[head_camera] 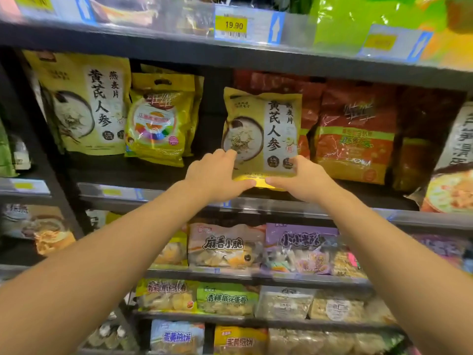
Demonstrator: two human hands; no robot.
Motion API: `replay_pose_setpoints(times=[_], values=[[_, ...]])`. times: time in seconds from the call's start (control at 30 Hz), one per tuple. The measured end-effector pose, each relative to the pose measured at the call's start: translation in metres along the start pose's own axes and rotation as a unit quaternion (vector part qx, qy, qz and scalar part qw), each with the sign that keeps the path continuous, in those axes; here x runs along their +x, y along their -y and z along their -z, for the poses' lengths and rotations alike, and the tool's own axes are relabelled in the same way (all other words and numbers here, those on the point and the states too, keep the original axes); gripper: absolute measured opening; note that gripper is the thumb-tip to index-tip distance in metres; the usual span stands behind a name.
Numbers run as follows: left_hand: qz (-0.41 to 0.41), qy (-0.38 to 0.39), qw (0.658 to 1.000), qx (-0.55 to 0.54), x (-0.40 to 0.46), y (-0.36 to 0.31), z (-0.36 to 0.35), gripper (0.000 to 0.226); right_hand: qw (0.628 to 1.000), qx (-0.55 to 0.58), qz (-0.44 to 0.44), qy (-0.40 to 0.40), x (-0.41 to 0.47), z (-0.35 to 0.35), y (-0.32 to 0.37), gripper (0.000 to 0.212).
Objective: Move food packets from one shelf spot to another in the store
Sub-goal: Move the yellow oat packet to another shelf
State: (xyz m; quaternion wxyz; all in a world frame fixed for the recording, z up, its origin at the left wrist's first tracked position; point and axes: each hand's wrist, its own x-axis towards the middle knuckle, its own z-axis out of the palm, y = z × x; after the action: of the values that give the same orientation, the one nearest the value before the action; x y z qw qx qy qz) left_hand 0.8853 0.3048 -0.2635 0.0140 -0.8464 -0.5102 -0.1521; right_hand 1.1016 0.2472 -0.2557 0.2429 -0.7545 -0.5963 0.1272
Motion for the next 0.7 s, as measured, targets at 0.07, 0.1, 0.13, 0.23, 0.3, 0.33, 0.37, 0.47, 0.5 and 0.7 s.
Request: replay_pose_setpoints(times=[0.07, 0.1, 0.13, 0.23, 0.3, 0.33, 0.37, 0.47, 0.5, 0.7], values=[[0.01, 0.006, 1.0, -0.006, 0.013, 0.008, -0.013, 0.099, 1.0, 0.01, 0.0, -0.006, 0.015, -0.008, -0.008, 0.105], [0.016, 0.008, 1.0, -0.007, 0.019, 0.013, -0.02, 0.101, 1.0, 0.013, 0.002, -0.01, 0.023, -0.012, -0.012, 0.103], [0.022, 0.009, 1.0, -0.006, 0.027, 0.017, -0.025, 0.103, 1.0, 0.016, -0.001, -0.012, 0.032, -0.015, -0.016, 0.102], [0.046, 0.014, 0.999, -0.01, 0.048, 0.027, -0.041, 0.111, 0.999, -0.003, -0.037, -0.023, 0.057, -0.025, -0.027, 0.103], [0.059, 0.027, 0.997, -0.029, 0.061, 0.031, -0.051, 0.116, 0.998, -0.021, -0.052, -0.024, 0.072, -0.03, -0.033, 0.094], [0.065, 0.041, 0.996, -0.04, 0.068, 0.033, -0.057, 0.118, 0.998, -0.018, -0.052, -0.018, 0.079, -0.032, -0.036, 0.085], [0.072, 0.055, 0.995, -0.051, 0.074, 0.035, -0.061, 0.122, 0.998, -0.011, -0.058, -0.007, 0.087, -0.035, -0.039, 0.079], [0.106, 0.09, 0.987, -0.085, 0.095, 0.041, -0.067, 0.136, 0.992, 0.04, -0.094, 0.079, 0.114, -0.042, -0.047, 0.103], [0.113, 0.094, 0.984, -0.101, 0.102, 0.043, -0.068, 0.139, 0.983, 0.106, -0.091, 0.116, 0.121, -0.043, -0.048, 0.119], [0.09, 0.106, 0.965, -0.223, 0.128, 0.049, -0.078, 0.136, 0.97, 0.224, -0.08, 0.053, 0.15, -0.049, -0.072, 0.136]])
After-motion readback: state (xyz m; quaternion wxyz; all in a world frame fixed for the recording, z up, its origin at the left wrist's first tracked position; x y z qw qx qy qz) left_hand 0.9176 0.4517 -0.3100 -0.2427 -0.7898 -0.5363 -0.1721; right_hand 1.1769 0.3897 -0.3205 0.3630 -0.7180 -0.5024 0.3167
